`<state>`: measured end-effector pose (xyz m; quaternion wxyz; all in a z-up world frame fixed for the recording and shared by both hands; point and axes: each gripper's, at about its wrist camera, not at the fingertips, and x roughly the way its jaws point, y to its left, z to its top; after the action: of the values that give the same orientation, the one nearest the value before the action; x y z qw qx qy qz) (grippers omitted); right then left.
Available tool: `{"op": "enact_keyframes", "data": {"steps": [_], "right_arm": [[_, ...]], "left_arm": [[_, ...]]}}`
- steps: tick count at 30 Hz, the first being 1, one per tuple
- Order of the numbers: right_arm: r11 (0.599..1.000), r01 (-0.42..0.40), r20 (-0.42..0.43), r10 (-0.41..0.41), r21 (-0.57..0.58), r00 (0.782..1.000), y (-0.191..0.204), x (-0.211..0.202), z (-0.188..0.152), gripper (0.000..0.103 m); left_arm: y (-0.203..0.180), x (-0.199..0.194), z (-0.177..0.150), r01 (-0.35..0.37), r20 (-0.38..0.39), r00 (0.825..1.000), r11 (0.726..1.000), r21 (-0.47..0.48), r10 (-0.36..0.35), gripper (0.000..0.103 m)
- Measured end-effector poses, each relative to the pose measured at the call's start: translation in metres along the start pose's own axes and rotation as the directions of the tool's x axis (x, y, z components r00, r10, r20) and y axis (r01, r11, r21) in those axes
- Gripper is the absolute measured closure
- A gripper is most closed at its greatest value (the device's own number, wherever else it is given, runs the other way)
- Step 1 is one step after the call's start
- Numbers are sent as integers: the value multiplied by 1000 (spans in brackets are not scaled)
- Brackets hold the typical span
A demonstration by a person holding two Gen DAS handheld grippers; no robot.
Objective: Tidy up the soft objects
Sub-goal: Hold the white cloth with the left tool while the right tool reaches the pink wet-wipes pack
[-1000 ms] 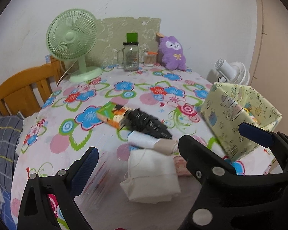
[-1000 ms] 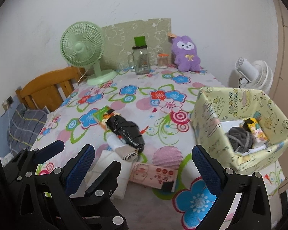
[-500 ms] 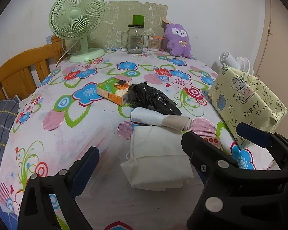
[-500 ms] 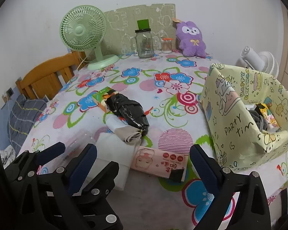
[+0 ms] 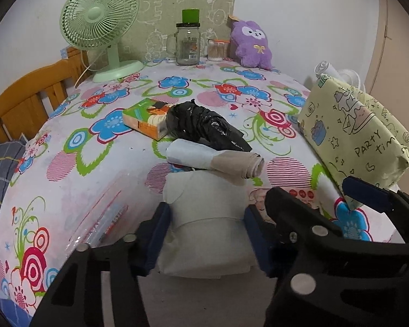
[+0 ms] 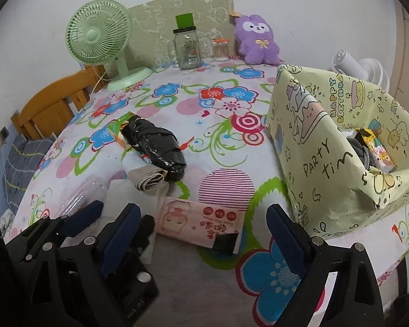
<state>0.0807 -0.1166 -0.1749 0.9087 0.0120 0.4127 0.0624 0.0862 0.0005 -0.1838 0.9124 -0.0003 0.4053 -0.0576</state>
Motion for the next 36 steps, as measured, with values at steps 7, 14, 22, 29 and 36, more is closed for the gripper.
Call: {"op": "enact_keyframes", "data": {"steps": [7, 14, 22, 29, 36], "right_arm": [[1000, -14, -30, 15, 11, 999, -5, 7, -1, 8], [999, -21, -51, 19, -41, 999, -4, 8, -3, 15], [999, -40, -90, 39, 1, 995, -10, 15, -3, 21], [999, -40, -89, 41, 9, 995, -14, 12, -1, 22], [999, -46, -115, 47, 6, 992, -17, 16, -3, 21]], "left_arm": [[6, -4, -3, 4, -6, 1000, 1000, 3, -4, 60], [5, -8, -8, -7, -10, 1000, 1000, 17, 8, 62], [5, -9, -9, -20, -9, 1000, 1000, 0, 20, 40], [1, -8, -7, 3, -17, 1000, 1000, -22, -4, 24], [-8, 3, -10, -35, -35, 999, 999, 5, 35, 19]]}}
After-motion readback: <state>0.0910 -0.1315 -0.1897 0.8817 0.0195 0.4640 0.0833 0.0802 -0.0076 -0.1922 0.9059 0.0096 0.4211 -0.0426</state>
